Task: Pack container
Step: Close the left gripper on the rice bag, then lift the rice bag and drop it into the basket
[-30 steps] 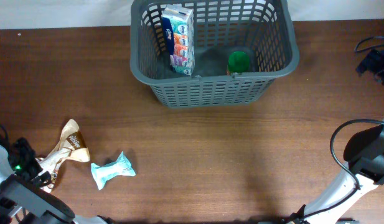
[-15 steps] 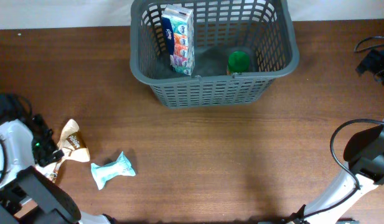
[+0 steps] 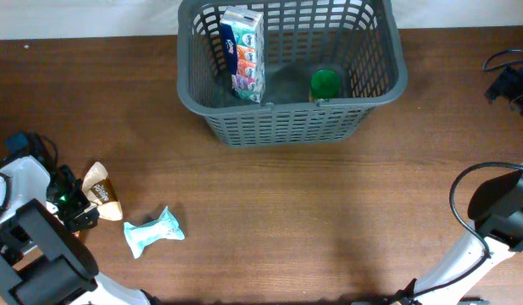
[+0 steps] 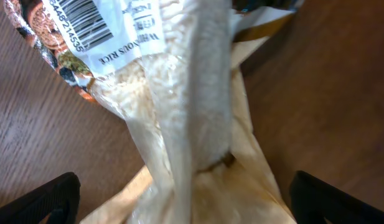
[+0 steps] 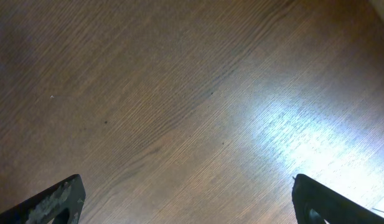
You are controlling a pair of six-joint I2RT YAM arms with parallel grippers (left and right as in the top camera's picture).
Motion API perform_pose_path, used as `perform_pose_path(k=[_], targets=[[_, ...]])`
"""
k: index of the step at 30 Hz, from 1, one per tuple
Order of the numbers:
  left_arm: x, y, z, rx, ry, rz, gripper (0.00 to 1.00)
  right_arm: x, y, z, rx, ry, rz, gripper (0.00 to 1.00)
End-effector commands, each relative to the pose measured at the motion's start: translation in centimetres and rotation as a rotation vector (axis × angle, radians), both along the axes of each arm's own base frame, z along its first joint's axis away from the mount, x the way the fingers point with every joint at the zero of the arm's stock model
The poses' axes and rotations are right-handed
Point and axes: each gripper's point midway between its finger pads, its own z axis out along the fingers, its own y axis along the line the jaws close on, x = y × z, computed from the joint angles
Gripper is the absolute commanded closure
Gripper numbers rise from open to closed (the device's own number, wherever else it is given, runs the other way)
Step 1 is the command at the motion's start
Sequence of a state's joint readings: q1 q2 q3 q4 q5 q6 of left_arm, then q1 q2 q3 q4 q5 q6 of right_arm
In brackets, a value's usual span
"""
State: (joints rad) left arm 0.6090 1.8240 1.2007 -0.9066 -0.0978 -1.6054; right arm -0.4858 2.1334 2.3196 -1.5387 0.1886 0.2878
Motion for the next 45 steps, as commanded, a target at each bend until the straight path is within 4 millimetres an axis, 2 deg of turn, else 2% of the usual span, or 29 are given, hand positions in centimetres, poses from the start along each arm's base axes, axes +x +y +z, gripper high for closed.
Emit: perform_pose_path(k=[1, 6, 11, 22, 28, 29, 30, 31, 33, 38, 40, 42, 45], targets=[[-1.4, -0.4, -1.8, -0.017, 0.065, 0.012, 0.01, -0.1, -0.1, -0.1, 0.004, -0.001, -0.013, 0.01], [-1.9, 0.7, -1.7, 0.042, 0.107, -0.078, 0.01, -0.1, -0.1, -0.1, 0.004, -0.001, -0.013, 0.01], [-1.7, 0.9, -1.8, 0.049, 0.097, -0.077, 0.01, -0.1, -0.1, -0.1, 0.004, 0.000, -0.012, 0.01], [-2.0, 0.5, -3.4, 0.016, 0.135, -0.079, 0.01, -0.1, -0.1, -0.1, 0.004, -0.001, -0.012, 0.01], [-2.0, 0.3, -3.7, 0.003, 0.134, -0.080, 0.03, -0.1, -0.1, -0.1, 0.004, -0.001, -0.013, 0.01], [-2.0, 0.2, -3.7, -0.004, 0.130, -0.080, 0.11, -0.1, -0.1, -0.1, 0.004, -0.001, -0.013, 0.01], [-1.9, 0.1, -3.7, -0.009, 0.125, -0.079, 0.27, -0.1, -0.1, -0.1, 0.004, -0.001, -0.012, 0.01], [-1.7, -0.1, -3.7, -0.023, 0.114, -0.079, 0.61, -0.1, -0.1, -0.1, 0.004, -0.001, -0.012, 0.01], [-1.3, -0.6, -3.8, -0.053, 0.091, -0.079, 0.98, -0.1, -0.1, -0.1, 0.004, -0.001, -0.013, 0.01], [-0.2, -1.7, -3.6, -0.118, 0.024, -0.080, 0.98, -0.1, -0.1, -0.1, 0.004, -0.001, -0.013, 0.01], [1.8, -0.7, -1.6, -0.080, -0.040, -0.152, 0.98, -0.1, -0.1, -0.1, 0.004, -0.001, -0.013, 0.01], [3.9, 1.3, 1.3, 0.010, -0.097, -0.257, 0.98, -0.1, -0.1, -0.1, 0.004, -0.001, -0.013, 0.01], [7.9, 4.6, 8.8, 0.205, -0.209, -0.471, 0.98, -0.1, -0.1, -0.1, 0.004, -0.001, -0.013, 0.01]])
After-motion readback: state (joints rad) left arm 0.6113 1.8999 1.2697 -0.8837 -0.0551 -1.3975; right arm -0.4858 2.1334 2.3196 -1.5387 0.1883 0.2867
